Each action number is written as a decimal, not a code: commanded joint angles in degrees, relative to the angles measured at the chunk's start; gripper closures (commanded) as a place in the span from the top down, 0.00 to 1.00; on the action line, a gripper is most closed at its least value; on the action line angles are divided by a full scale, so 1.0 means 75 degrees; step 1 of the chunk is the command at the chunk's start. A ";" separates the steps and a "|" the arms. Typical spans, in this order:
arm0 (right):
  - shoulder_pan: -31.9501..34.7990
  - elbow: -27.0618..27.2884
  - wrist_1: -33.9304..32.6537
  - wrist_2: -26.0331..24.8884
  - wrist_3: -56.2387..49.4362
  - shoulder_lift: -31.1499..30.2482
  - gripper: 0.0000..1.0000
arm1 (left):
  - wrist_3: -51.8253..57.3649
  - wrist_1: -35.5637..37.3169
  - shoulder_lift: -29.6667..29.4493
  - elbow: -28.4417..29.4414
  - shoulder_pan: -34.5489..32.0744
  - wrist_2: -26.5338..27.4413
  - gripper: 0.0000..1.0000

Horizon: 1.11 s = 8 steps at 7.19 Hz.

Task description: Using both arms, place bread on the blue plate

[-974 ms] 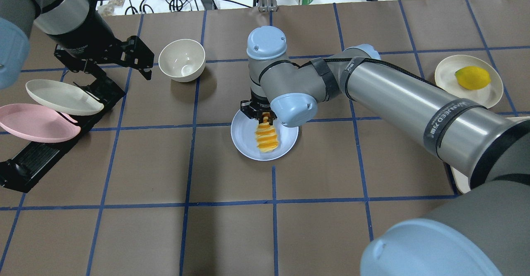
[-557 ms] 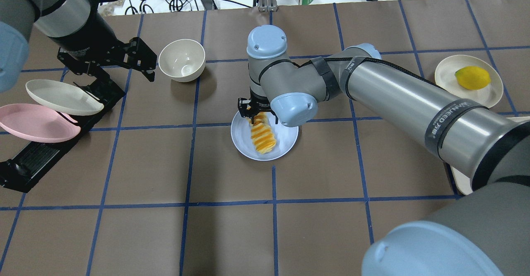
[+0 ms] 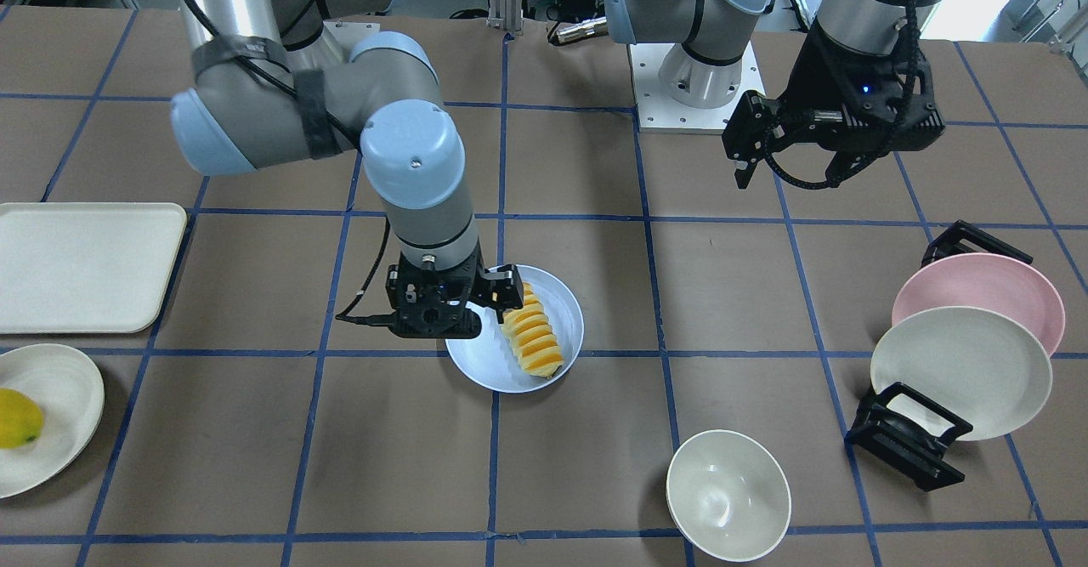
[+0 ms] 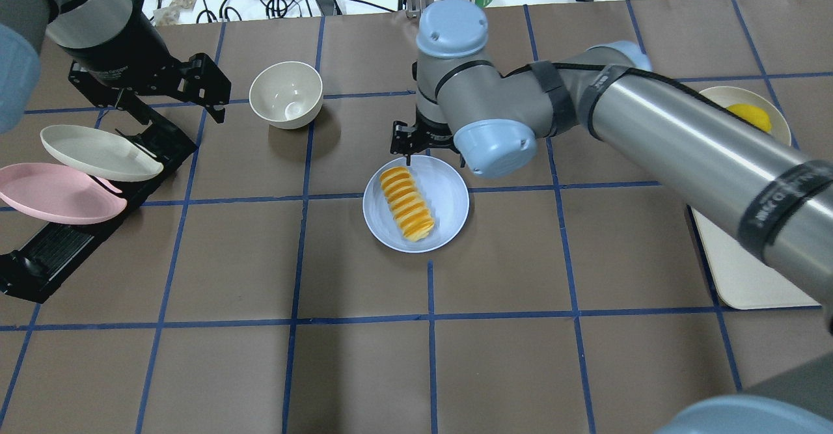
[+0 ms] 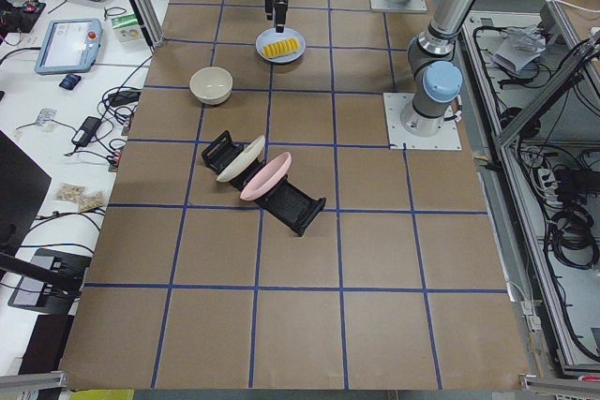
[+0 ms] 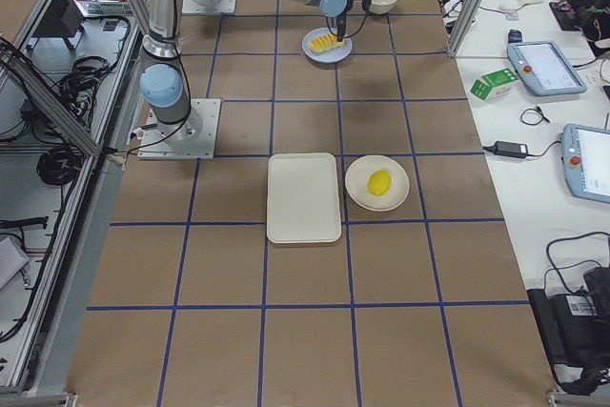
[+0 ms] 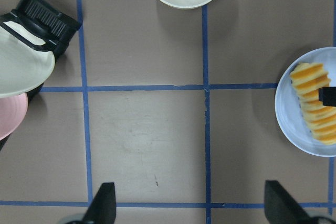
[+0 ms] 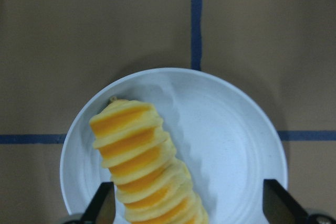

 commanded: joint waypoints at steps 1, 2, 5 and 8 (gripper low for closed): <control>-0.0933 -0.0017 0.1478 0.0002 -0.0910 -0.1128 1.00 | -0.0109 -0.0011 0.0015 0.0006 0.0023 -0.0109 1.00; -0.1006 -0.0063 0.1831 -0.0010 -0.1204 -0.1573 1.00 | -0.0120 -0.0034 0.0015 0.0006 0.0035 -0.0121 1.00; -0.1659 -0.0040 0.3006 -0.0092 -0.1347 -0.2304 1.00 | -0.0132 -0.0081 0.0039 -0.0018 0.0035 -0.0449 1.00; -0.2435 0.0018 0.3065 -0.0756 -0.1816 -0.2726 1.00 | -0.0400 -0.0058 -0.0078 -0.0005 -0.0012 -0.0414 1.00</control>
